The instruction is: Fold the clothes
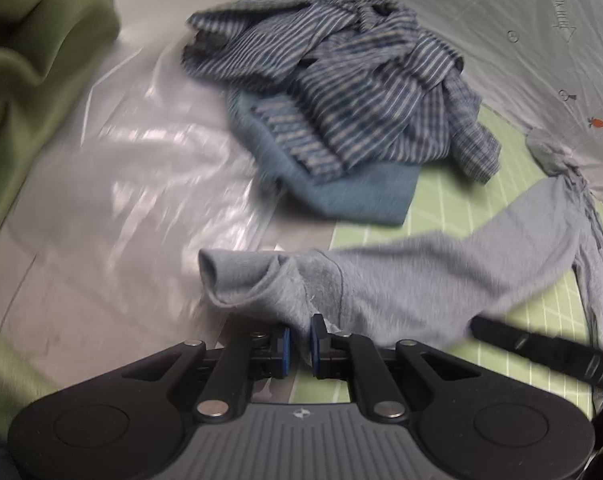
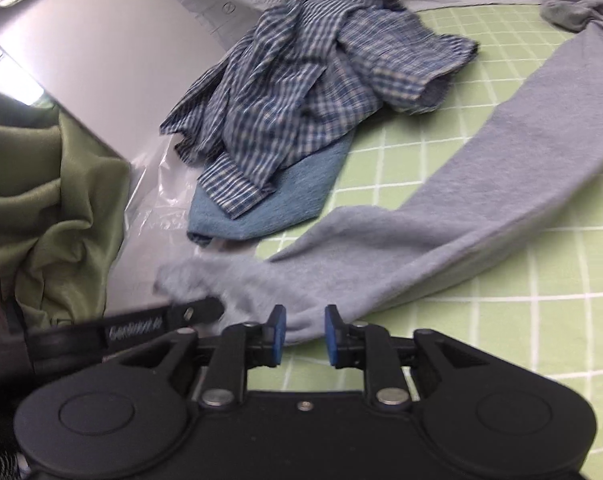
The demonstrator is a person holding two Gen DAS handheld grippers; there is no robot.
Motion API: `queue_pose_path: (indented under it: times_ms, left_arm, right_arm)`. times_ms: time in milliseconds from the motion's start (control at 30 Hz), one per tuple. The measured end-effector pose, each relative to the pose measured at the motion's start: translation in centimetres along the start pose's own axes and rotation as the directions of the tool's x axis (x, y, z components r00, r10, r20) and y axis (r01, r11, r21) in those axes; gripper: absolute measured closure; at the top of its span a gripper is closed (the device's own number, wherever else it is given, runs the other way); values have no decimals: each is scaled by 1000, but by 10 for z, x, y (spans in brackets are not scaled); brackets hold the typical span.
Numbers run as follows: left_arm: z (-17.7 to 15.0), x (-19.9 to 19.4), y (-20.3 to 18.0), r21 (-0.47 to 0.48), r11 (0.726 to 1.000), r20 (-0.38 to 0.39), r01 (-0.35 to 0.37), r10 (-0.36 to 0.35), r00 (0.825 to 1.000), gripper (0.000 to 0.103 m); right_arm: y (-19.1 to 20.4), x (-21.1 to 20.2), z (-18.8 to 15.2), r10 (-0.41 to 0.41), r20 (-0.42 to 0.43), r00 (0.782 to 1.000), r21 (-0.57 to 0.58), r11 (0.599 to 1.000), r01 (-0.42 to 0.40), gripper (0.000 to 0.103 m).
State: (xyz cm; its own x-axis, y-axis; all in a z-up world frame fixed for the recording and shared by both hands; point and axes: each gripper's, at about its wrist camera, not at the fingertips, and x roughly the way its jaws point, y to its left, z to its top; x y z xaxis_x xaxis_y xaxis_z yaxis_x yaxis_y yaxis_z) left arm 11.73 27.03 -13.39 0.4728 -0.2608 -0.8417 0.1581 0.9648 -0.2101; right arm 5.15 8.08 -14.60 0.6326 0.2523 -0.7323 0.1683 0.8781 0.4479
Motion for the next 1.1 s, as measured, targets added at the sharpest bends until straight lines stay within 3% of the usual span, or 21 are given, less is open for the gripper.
queue_pose_path:
  times_ms: [267, 433, 567, 733, 900, 967, 1100]
  left_arm:
    - [-23, -16, 15, -36, 999, -59, -15, 13, 998, 79]
    - [-21, -31, 25, -103, 994, -48, -43, 39, 998, 58]
    - [-12, -47, 26, -99, 991, 17, -93, 95, 995, 32]
    - [-1, -35, 16, -50, 991, 4, -123, 124, 992, 27]
    - [-12, -6, -3, 28, 989, -127, -148, 151, 980, 27]
    - [-6, -7, -12, 35, 991, -106, -126, 129, 986, 26]
    - [11, -5, -41, 80, 993, -51, -92, 96, 994, 11]
  right_arm:
    - [-25, -3, 10, -177, 26, 984, 6, 984, 177, 64]
    - [-28, 7, 7, -259, 22, 966, -82, 962, 260, 61]
    - [-21, 9, 3, -301, 25, 953, -169, 939, 301, 59]
    - [-22, 6, 5, -309, 22, 951, -156, 938, 309, 50]
    - [-38, -11, 13, -351, 63, 934, -105, 928, 356, 42]
    - [-48, -23, 18, -374, 88, 923, -72, 922, 380, 29]
    - [-75, -52, 21, -431, 135, 892, 0, 900, 435, 14]
